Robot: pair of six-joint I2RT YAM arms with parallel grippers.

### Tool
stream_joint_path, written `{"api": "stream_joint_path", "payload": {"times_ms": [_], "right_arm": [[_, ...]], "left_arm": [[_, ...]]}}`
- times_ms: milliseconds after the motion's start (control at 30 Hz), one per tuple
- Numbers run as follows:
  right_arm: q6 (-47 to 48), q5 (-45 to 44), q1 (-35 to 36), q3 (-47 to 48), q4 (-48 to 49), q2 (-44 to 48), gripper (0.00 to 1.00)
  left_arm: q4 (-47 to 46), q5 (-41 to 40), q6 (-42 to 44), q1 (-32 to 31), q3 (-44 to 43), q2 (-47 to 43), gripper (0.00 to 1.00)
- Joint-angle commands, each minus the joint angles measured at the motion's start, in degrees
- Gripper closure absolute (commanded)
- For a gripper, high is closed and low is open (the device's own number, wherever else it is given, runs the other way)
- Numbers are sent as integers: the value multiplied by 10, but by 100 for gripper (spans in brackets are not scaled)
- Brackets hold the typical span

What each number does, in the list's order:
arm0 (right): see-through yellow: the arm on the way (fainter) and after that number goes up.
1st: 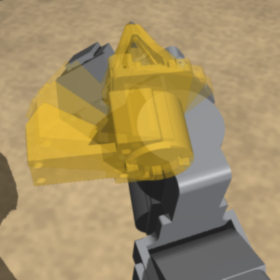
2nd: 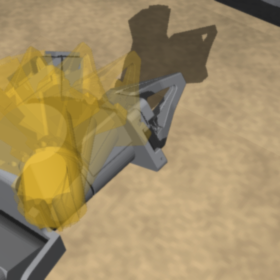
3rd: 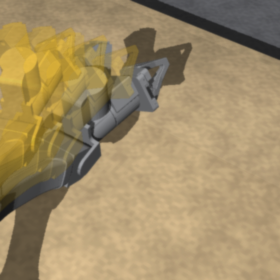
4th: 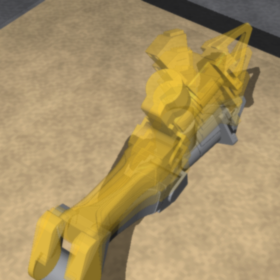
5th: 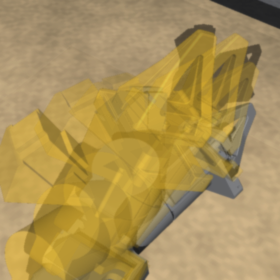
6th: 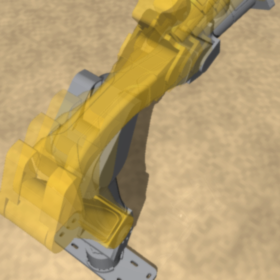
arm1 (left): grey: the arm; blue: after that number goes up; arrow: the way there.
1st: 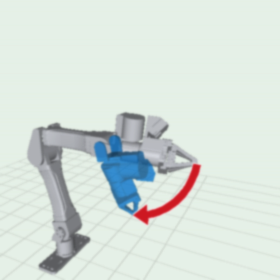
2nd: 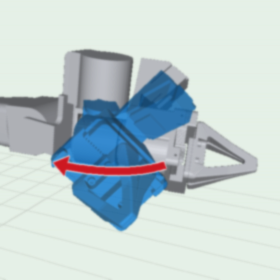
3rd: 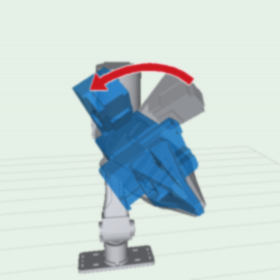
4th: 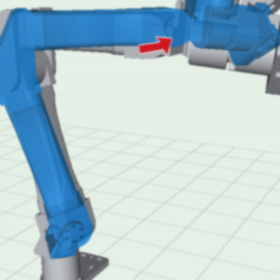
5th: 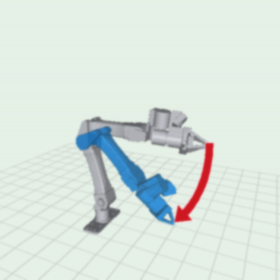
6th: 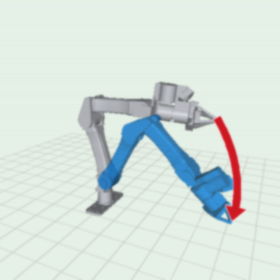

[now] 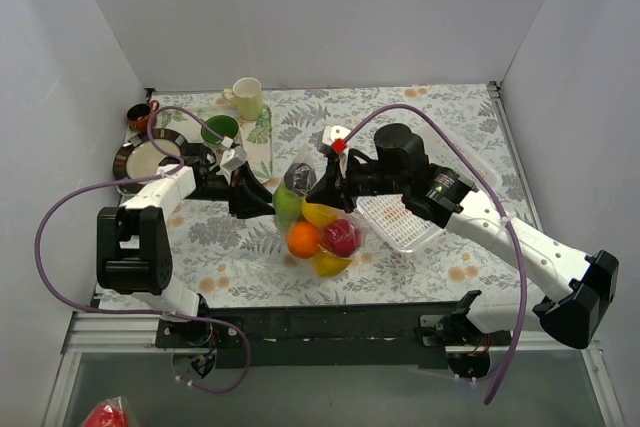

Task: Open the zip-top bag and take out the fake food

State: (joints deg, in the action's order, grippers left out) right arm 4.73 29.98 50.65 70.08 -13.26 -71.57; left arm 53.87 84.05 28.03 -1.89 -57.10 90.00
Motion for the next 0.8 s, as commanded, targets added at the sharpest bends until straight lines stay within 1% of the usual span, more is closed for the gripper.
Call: {"api": "stream_joint_path", "payload": {"times_ms": [0, 33, 133, 167, 200, 300, 367, 400, 433, 500, 533, 567, 600, 667, 700, 767], "right_arm": [[5, 5, 2, 37, 45, 11, 99], [5, 3, 2, 35, 46, 12, 99], [8, -3, 2, 28, 47, 13, 99], [10, -6, 1, 23, 49, 14, 99], [12, -19, 2, 18, 51, 16, 99], [17, -43, 1, -17, 71, 27, 99], [15, -53, -1, -48, 87, 35, 99], [13, -64, -2, -58, 102, 35, 99], [9, -66, -2, -66, 110, 37, 99], [3, -71, -1, -96, 127, 38, 99], [-2, -71, -1, -105, 143, 36, 98], [-10, -71, -1, -126, 148, 35, 95], [-15, -72, -1, -134, 152, 35, 88], [-18, -70, 0, -146, 149, 24, 79], [-18, -76, 0, -150, 144, 21, 72], [-15, -92, 0, -146, 114, 15, 64]], "left_arm": [[-17, 189, -18, -7, -4, -28, 62], [-17, 189, -18, -7, -4, -28, 64], [-18, 189, -21, -7, -7, -25, 77], [-17, 189, -25, -7, -10, -25, 83], [-18, 189, -27, -7, -18, -23, 100], [-2, 186, -22, 9, -39, -17, 100], [33, 185, -6, 20, -67, -16, 100], [46, 182, 22, 41, -78, -16, 100], [85, 175, 46, 50, -96, -16, 100], [131, 142, 102, 54, -118, -17, 100], [185, 132, 164, 55, -128, -15, 100], [212, 116, 198, 56, -147, -12, 100], [240, 111, 227, 58, -156, -9, 100], [256, 101, 223, 58, -167, -10, 100], [256, 96, 226, 58, -166, -15, 100], [256, 89, 230, 58, -161, -30, 100]]}}
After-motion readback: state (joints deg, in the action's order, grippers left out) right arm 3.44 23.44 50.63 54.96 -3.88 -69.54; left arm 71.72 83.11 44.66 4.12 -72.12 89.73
